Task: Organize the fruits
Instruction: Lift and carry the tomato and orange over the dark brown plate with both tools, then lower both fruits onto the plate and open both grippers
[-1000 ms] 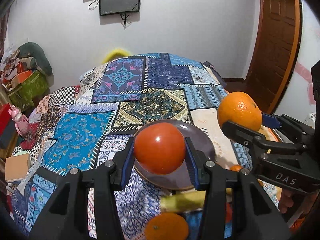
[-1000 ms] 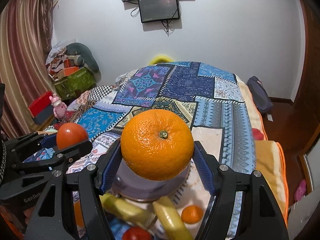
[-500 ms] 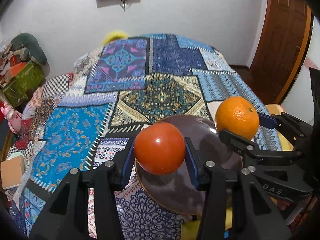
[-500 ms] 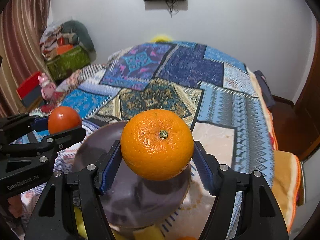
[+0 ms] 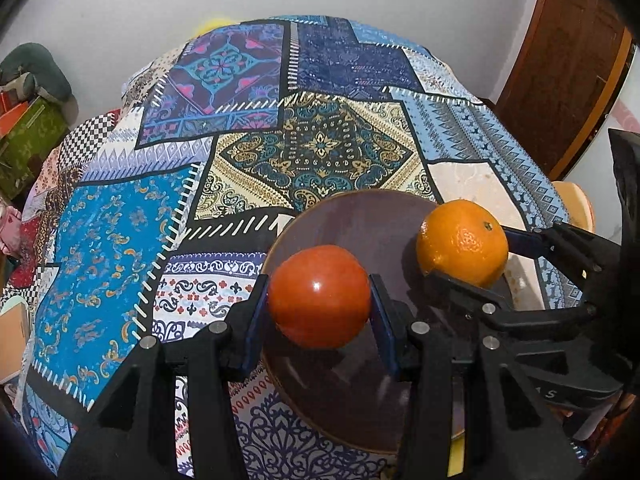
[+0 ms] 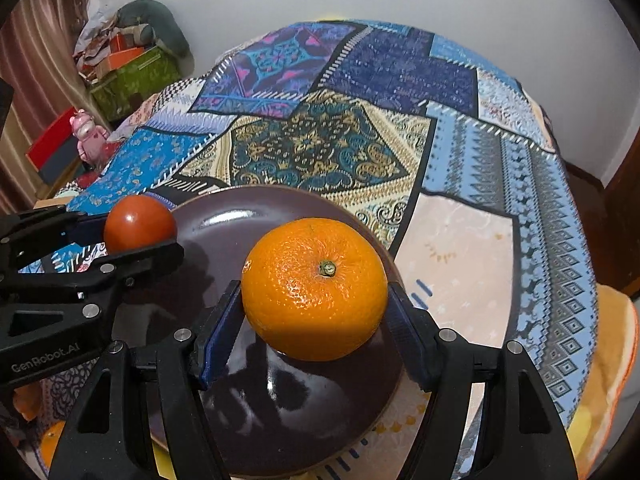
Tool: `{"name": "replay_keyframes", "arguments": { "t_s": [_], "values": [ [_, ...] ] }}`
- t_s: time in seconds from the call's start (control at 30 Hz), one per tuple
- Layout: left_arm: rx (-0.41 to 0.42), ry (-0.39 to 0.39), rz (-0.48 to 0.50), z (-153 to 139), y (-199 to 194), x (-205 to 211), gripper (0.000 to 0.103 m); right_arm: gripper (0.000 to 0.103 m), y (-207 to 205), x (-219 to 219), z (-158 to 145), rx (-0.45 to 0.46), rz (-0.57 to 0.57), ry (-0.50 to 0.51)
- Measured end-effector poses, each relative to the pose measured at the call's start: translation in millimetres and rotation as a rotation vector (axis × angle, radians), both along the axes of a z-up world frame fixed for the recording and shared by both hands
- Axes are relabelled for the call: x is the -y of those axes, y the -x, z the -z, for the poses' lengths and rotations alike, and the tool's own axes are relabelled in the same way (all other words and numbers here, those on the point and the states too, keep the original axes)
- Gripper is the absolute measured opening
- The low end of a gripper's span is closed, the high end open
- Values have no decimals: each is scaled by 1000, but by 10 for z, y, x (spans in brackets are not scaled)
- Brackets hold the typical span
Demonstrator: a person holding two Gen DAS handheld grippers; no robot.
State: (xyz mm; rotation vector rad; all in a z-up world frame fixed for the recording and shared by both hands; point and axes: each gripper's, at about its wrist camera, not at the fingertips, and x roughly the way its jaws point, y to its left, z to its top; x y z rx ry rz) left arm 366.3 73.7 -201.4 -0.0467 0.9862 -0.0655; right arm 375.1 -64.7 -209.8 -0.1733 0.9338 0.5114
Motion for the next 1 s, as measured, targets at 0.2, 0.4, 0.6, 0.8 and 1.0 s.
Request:
{"name": "replay_keyframes", "arguments": {
  "t_s": [0.2, 0.4, 0.6, 0.8, 1.0],
  "values": [
    [6, 11, -8, 5, -11, -8, 48, 67, -22, -5, 52, -35, 5, 3],
    [8, 16, -9, -12, 17, 0, 53, 68, 16, -31, 47, -25, -1, 33],
    [35, 8, -17, -155, 154, 2, 56, 68, 148, 65, -136, 32, 24, 14],
    [100, 2, -22, -462, 443, 23, 56, 68, 354, 190, -381, 77, 43, -11],
    [163, -5, -15, -783, 820, 66, 58, 68, 660, 268, -638, 132, 48, -35]
  ]
}}
